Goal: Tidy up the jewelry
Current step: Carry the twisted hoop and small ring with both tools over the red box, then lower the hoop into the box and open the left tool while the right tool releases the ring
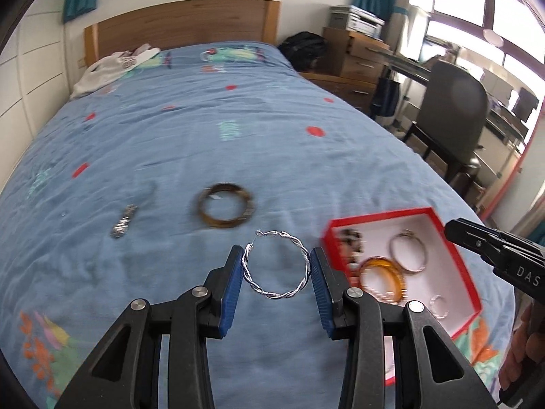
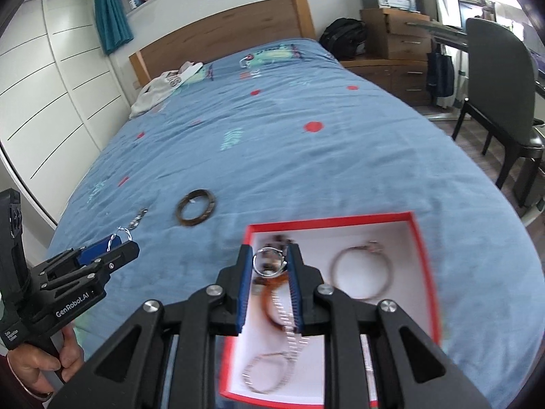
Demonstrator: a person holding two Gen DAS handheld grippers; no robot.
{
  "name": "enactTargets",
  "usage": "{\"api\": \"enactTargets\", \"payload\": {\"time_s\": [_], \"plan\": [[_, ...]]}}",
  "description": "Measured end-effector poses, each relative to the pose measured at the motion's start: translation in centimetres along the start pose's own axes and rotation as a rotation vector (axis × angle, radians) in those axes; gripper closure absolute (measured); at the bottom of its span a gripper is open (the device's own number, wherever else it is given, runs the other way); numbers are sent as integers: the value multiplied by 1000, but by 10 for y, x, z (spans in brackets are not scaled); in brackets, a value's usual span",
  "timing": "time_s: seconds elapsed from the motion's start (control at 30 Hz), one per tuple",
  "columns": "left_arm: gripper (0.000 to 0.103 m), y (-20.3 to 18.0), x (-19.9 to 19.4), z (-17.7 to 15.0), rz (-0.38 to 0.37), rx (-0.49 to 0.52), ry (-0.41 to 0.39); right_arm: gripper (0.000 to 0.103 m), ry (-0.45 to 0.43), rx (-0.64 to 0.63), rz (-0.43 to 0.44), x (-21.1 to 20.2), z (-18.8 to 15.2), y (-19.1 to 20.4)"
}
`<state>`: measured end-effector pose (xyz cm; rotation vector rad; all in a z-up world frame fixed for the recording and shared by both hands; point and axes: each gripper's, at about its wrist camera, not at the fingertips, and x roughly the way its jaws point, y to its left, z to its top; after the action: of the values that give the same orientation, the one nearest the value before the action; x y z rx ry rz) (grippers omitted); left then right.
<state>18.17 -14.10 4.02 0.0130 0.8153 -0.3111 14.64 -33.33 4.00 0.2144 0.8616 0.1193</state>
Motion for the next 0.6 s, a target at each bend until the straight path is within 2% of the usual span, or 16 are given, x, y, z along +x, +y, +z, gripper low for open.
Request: {"api": "enactTargets", "payload": {"time_s": [0.33,0.6], "plan": [[64,-77,35,-6,-66,95,66,83,58,4,-16,7,-9,-72],[64,-111,68,-26,-106,131,143,83,184,-55,30,32,-36,-92]]}}
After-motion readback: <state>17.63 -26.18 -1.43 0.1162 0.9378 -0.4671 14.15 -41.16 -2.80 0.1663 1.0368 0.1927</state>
